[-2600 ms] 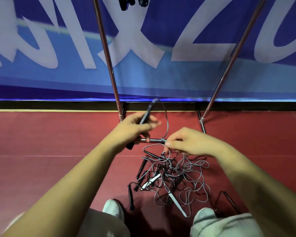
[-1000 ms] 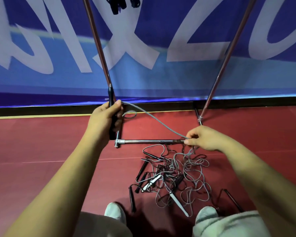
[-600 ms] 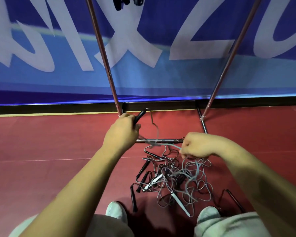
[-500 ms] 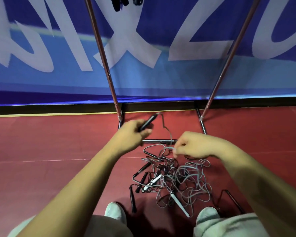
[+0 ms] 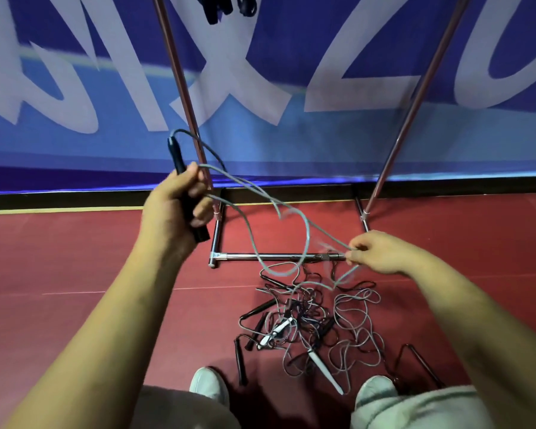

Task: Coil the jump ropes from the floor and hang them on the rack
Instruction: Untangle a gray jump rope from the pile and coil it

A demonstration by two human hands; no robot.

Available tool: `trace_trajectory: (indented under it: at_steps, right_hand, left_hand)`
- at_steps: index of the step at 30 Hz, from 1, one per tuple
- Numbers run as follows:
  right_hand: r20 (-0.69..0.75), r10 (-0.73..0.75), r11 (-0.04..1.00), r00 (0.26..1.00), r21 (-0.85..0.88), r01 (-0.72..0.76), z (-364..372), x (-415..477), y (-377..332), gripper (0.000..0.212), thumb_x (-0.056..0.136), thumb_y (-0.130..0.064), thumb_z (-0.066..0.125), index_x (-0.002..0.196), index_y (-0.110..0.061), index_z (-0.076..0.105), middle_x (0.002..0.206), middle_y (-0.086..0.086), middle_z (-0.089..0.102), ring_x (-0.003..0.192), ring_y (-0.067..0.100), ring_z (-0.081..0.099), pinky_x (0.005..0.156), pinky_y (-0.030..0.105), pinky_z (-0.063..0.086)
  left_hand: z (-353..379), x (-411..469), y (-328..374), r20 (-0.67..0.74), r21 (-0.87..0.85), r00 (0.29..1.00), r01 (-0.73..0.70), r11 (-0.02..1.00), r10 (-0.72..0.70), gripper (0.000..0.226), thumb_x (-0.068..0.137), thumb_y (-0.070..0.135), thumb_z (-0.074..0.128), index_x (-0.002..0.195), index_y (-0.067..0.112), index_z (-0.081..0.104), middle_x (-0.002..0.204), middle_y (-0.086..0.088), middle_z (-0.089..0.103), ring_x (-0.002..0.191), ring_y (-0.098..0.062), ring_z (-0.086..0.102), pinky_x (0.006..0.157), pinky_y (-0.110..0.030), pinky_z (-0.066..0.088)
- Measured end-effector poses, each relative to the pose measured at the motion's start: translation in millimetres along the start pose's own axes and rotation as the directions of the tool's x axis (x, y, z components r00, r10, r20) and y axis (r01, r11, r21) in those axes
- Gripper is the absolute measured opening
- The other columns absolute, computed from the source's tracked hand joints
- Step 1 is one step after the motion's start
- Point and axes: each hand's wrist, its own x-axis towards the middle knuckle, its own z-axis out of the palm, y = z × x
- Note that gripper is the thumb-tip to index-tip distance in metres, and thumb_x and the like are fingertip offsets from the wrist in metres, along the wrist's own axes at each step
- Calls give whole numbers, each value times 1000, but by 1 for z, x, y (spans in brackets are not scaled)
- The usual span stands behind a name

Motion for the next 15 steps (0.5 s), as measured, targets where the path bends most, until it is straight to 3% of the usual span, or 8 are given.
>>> trace_trajectory:
  at_steps: [2, 3, 5, 6, 7, 9, 12, 15]
  right_hand:
    - [-91, 0, 999, 996, 40, 4, -3, -1, -4, 21, 95, -25, 61, 77, -20, 71, 63, -6, 59, 59, 6, 51, 55, 18, 36]
    - [-156, -21, 996, 987, 80, 34, -6, -3, -10, 22, 95, -24, 62, 78, -16, 73, 62, -5, 61, 55, 1, 51, 53, 17, 36]
    - [-260, -65, 987, 963, 128, 101, -9, -4, -25, 26, 95, -23, 61, 74, -11, 71, 58, -3, 61, 45, -1, 49, 50, 19, 37]
    - [-271, -70, 982, 960, 150, 114, -10, -5, -33, 27, 95, -24, 61, 74, -9, 69, 58, -1, 59, 42, 0, 49, 49, 21, 37]
    - [-247, -71, 976, 966, 184, 119, -10, -6, -41, 26, 94, -24, 61, 76, -9, 69, 58, 2, 58, 41, 1, 51, 47, 21, 39]
    - [-176, -105, 971, 979, 192, 139, -7, -8, -54, 20, 94, -23, 62, 80, -13, 72, 61, 5, 61, 48, 10, 59, 52, 24, 46]
    - [-93, -224, 975, 970, -13, 224, 2, -11, -70, 19, 93, -28, 62, 82, -16, 73, 72, 4, 69, 68, 17, 61, 70, 32, 49]
    - [-117, -316, 943, 941, 73, 326, 4, -18, -85, 17, 92, -30, 64, 83, -19, 73, 73, 5, 69, 65, 12, 57, 66, 32, 46]
  left_hand:
    - [-9, 5, 1, -77, 246, 997, 1, 969, 19, 15, 96, 17, 52, 83, 13, 57, 62, 1, 51, 41, -12, 36, 37, -19, 20]
    - [-13, 6, -2, -131, 473, 991, 31, 880, 36, 13, 98, 18, 54, 89, 12, 63, 67, -4, 62, 43, -18, 44, 38, -19, 24]
    - [-18, 5, -12, -175, 877, 982, 120, 466, 76, 12, 98, 20, 58, 101, 12, 68, 75, -12, 70, 53, -30, 64, 40, -22, 33]
    - [-18, 4, -18, -159, 945, 984, 129, 299, 76, 14, 98, 20, 57, 105, 12, 67, 71, -9, 69, 54, -25, 68, 40, -22, 35]
    - [-16, 1, -22, -143, 961, 988, 125, 245, 57, 15, 98, 20, 57, 106, 12, 66, 67, -5, 66, 48, -15, 66, 38, -18, 34]
    - [-5, -5, -28, -86, 930, 996, 84, 357, -11, 13, 98, 19, 57, 105, 12, 67, 66, 2, 64, 35, -3, 53, 35, -14, 30]
    - [14, -15, -39, 107, 826, 979, 10, 563, -174, 15, 98, 15, 59, 110, 14, 67, 75, 10, 69, 46, -7, 58, 40, -19, 34]
    - [27, -25, -46, 242, 852, 909, -32, 523, -339, 15, 100, 17, 57, 112, 15, 65, 61, 8, 60, 40, -1, 49, 37, -14, 30]
